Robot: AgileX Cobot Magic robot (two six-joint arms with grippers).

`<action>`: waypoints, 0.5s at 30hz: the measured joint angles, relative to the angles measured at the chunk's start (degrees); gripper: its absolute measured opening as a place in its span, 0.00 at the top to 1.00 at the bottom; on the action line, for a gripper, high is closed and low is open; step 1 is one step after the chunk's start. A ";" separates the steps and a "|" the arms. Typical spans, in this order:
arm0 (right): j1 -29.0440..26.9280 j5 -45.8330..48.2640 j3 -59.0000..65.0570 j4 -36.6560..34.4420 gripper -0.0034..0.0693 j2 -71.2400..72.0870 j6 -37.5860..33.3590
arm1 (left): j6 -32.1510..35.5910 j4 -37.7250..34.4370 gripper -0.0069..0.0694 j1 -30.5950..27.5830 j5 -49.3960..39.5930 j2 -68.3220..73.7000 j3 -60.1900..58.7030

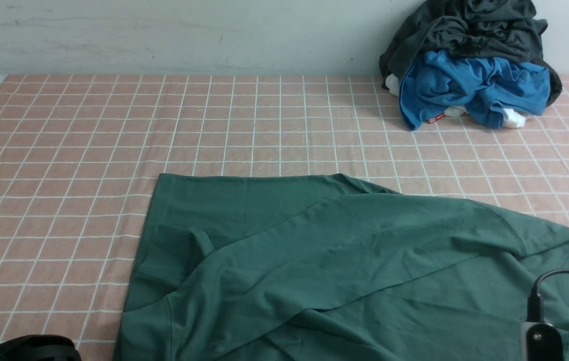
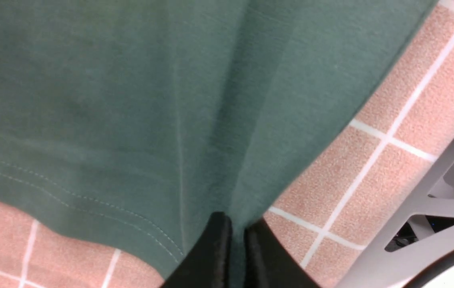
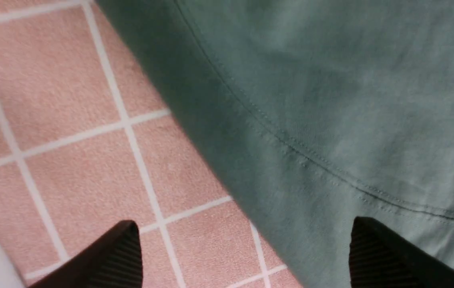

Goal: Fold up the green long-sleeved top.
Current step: Use both arms simultaneously to clamp the lower edge of the clothing fabric

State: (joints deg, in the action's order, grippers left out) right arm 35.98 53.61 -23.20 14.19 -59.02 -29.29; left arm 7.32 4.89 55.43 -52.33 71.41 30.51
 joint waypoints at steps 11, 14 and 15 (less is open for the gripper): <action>0.00 -8.94 0.06 8.46 0.23 -13.70 5.09 | 0.20 0.63 0.90 -0.05 1.21 0.00 0.00; 0.00 -9.27 0.06 9.73 0.28 -14.61 5.09 | 0.20 0.63 0.90 -0.10 1.32 0.00 0.00; 0.00 -9.40 0.01 10.20 0.31 -14.69 5.09 | 0.20 0.63 0.90 -0.10 1.37 0.00 0.00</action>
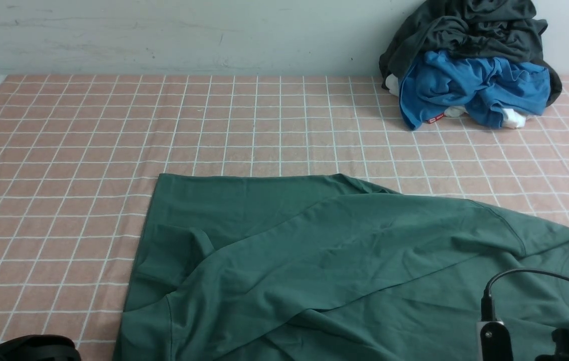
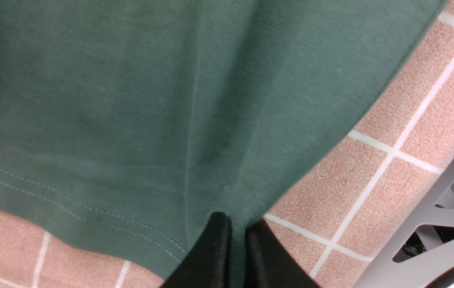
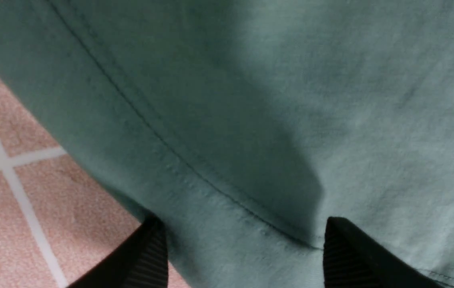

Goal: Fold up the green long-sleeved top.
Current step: Use both arms simultaneously to clamp the lower edge of the clothing fabric, then use both arms to drag the lower edge of the fabric forward and fold it over the upper edge

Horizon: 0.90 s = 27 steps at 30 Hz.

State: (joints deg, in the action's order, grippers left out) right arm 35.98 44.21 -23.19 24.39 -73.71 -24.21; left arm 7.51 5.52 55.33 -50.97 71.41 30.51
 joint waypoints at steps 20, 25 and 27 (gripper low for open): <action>-0.06 2.47 -4.21 2.10 0.94 0.00 -0.15 | 0.06 1.06 0.90 -9.49 1.71 0.00 0.87; -4.33 9.04 -13.97 -1.74 0.94 -0.18 -4.72 | 2.98 1.13 0.89 -15.71 0.84 0.00 6.12; -7.69 10.85 -18.45 -5.15 0.94 -0.84 -8.22 | 4.90 1.13 0.89 -19.01 -0.11 0.28 10.14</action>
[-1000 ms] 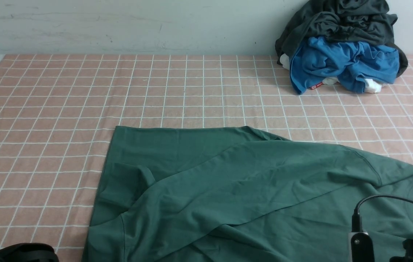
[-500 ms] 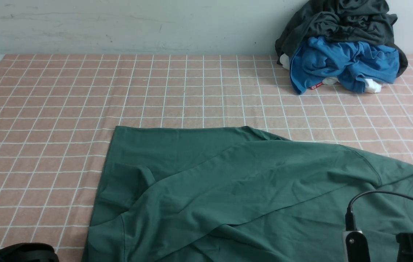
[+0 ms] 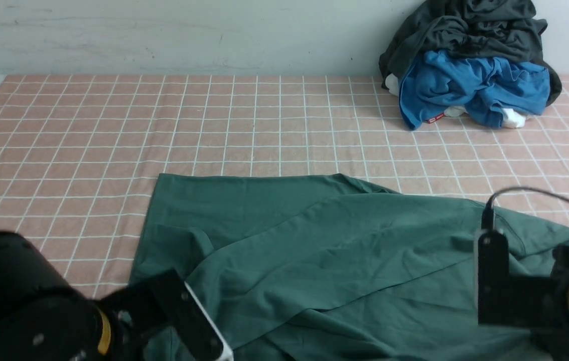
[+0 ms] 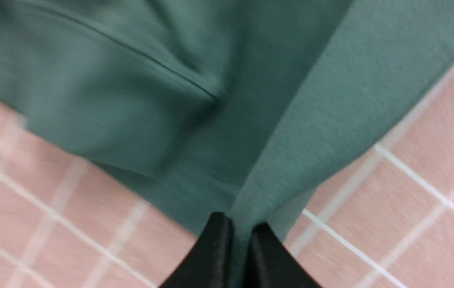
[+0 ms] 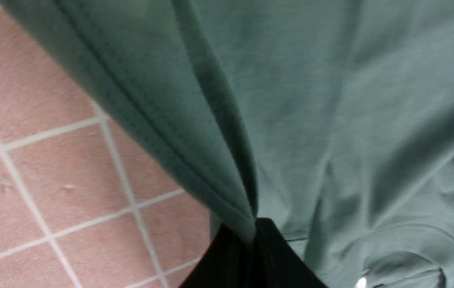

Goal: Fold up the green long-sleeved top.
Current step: Use both arms to drag the lower edge of the fabric forward and fold it over the upper edge

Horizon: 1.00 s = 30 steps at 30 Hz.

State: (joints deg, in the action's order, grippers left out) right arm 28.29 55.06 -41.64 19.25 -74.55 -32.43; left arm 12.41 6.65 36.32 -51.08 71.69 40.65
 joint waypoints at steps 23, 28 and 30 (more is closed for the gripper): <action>-17.76 14.45 -45.89 -20.81 0.95 -31.63 -10.85 | 16.39 -2.88 0.89 -19.71 -10.98 38.62 57.01; -20.47 11.79 -46.53 -20.93 0.95 -34.18 -9.74 | 16.39 -0.30 0.89 -19.73 -11.62 43.70 60.40; -22.22 8.59 -46.59 -21.24 0.95 -35.74 -9.05 | 16.44 -0.13 0.89 -20.01 -10.49 46.21 61.87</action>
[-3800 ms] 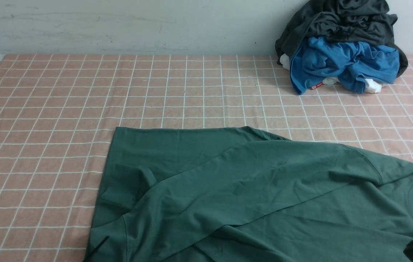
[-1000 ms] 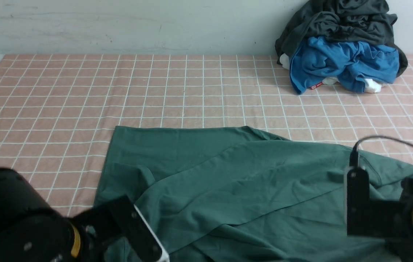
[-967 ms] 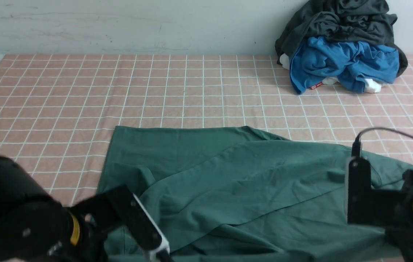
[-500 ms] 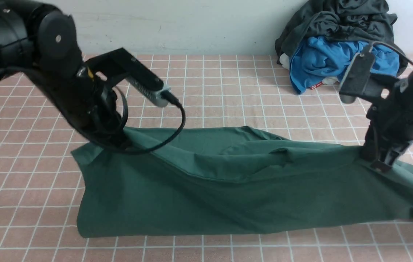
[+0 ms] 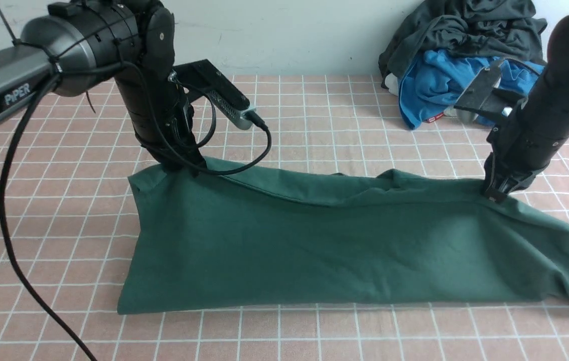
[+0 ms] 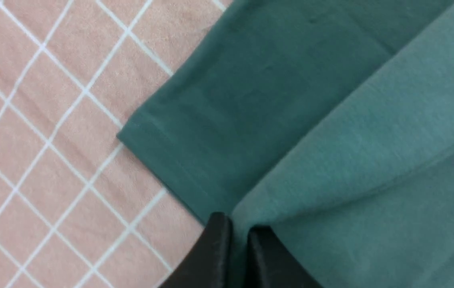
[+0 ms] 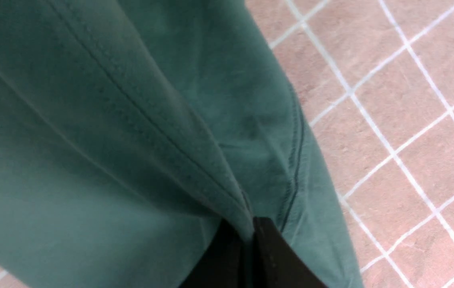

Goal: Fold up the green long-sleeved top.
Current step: Use both arms to drag the lower edge of the fabric forward and fold it over the upper edge

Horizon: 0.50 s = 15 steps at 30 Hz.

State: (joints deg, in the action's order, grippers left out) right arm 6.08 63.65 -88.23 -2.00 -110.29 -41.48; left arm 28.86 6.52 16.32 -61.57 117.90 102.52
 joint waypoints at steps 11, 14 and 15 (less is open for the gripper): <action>-2.24 -12.54 -0.11 -1.02 0.88 -6.25 2.36 | -0.48 -0.99 0.89 -3.20 4.67 6.86 3.76; -2.35 -15.34 -0.11 -0.35 0.78 -7.20 4.49 | -1.27 -0.76 0.85 -4.11 7.49 7.37 3.76; -2.35 -15.50 -0.11 -0.34 0.76 -7.19 4.63 | -1.35 -0.76 0.85 -4.17 7.49 7.37 3.76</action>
State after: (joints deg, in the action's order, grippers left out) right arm 3.73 48.15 -88.34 -2.34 -117.48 -36.86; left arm 27.51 5.75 12.15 -54.08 125.27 106.28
